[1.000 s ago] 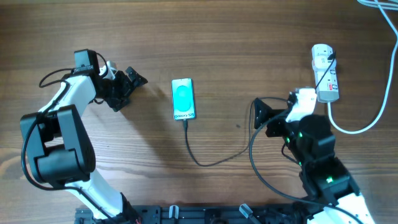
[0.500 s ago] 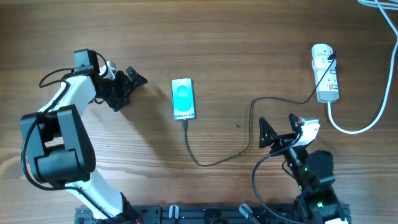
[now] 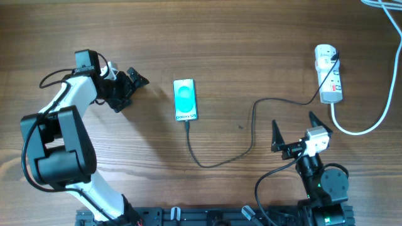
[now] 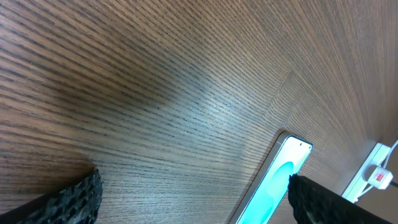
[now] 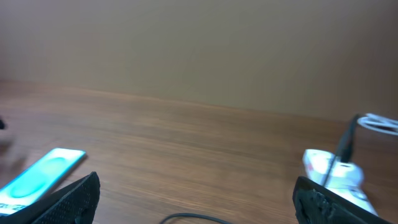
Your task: Plug charger to phone and switch on socket
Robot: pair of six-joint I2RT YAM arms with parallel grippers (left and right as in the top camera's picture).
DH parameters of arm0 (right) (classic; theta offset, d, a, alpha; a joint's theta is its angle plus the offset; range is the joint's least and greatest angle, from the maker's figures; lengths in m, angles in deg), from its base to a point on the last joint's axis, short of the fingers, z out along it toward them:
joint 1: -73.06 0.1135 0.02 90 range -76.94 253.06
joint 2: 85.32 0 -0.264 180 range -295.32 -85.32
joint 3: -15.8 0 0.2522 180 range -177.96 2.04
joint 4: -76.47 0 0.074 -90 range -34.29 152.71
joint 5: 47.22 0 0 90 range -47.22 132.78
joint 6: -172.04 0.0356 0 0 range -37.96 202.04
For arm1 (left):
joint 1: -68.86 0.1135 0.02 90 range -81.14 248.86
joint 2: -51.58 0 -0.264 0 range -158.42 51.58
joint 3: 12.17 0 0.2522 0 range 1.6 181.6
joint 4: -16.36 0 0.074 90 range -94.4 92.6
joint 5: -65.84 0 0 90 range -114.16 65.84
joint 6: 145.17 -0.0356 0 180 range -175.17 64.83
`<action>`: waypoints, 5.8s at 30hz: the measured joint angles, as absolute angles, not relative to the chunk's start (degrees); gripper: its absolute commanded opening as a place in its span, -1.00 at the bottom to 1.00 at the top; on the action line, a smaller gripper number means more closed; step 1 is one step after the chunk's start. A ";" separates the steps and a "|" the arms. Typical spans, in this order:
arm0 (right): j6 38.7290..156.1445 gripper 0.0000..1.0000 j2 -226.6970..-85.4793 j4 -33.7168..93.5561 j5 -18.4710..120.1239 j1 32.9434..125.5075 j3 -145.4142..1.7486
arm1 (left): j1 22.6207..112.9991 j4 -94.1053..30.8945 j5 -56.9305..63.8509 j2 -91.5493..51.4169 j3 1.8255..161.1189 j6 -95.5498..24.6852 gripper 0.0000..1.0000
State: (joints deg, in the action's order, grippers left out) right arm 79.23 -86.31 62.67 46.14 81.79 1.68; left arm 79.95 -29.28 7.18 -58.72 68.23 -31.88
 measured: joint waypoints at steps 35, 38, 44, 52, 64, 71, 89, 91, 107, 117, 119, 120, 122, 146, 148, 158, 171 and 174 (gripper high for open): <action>78.66 0.99 -86.31 62.67 46.16 80.44 1.68 | 79.95 -29.28 7.18 -58.72 68.23 -31.88 1.00; 78.66 0.99 -86.31 62.67 46.16 80.44 1.68 | 79.95 -29.28 7.18 -58.72 68.23 -31.88 1.00; 78.66 0.99 -86.31 62.67 46.16 80.44 1.68 | 79.84 -29.28 7.15 -58.65 68.23 -31.88 1.00; 78.66 0.99 -86.31 62.67 46.16 80.44 1.68 | 79.73 -29.50 5.54 -40.82 67.88 -31.88 1.00; 78.66 0.99 -86.31 62.67 46.16 80.44 1.68 | 79.73 -29.34 5.65 -3.58 67.88 -31.88 1.00; 78.66 0.99 -86.31 62.67 46.16 80.44 1.68 | 79.73 -29.41 5.65 7.18 67.88 -31.88 1.00; 78.66 0.99 -86.31 62.65 46.16 80.44 1.68 | 74.14 -39.59 3.79 36.49 56.40 -33.98 1.00; 78.66 0.99 -86.31 62.65 46.16 80.44 1.68 | 74.14 -40.47 2.59 40.07 51.90 -34.28 1.00; 78.66 0.99 -86.31 62.65 46.16 80.44 1.68 | 69.96 6.17 -10.99 50.89 28.49 -34.94 1.00; 78.44 0.99 -86.31 62.67 46.16 80.44 1.68 | 68.89 20.03 -15.49 50.89 11.64 -34.92 1.00; 78.31 0.99 -86.31 62.65 46.16 80.44 1.68 | 68.89 19.97 -15.80 50.89 9.83 -34.90 1.00; 78.25 0.99 -86.31 62.65 46.16 80.44 1.68 | 68.89 20.01 -16.15 50.89 8.51 -34.92 1.00; 78.25 1.00 -86.31 62.65 46.16 80.44 1.68 | 68.89 20.03 -17.06 50.89 6.98 -34.92 1.00; 78.03 0.99 -86.31 62.65 46.16 80.44 1.68 | 68.89 -1.30 -22.64 50.80 2.04 -42.55 1.00; 78.05 0.99 -86.31 62.65 46.16 80.44 1.68 | 68.89 -1.30 -22.64 50.80 2.04 -43.16 1.00; 78.03 0.99 -86.31 62.65 46.16 80.44 1.68 | 68.89 -1.30 -22.64 50.80 2.04 -43.81 1.00; 78.03 0.99 -86.31 62.65 46.16 80.44 1.68 | 68.89 -1.30 -22.64 50.80 2.04 -43.97 1.00; 78.03 0.99 -86.31 62.65 46.16 80.44 1.68 | 68.89 -1.30 -22.64 50.80 2.04 -43.97 1.00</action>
State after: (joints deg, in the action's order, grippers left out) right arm 78.03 -86.31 62.65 46.16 80.44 1.68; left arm 68.89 -1.30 -22.64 50.80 2.04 -43.97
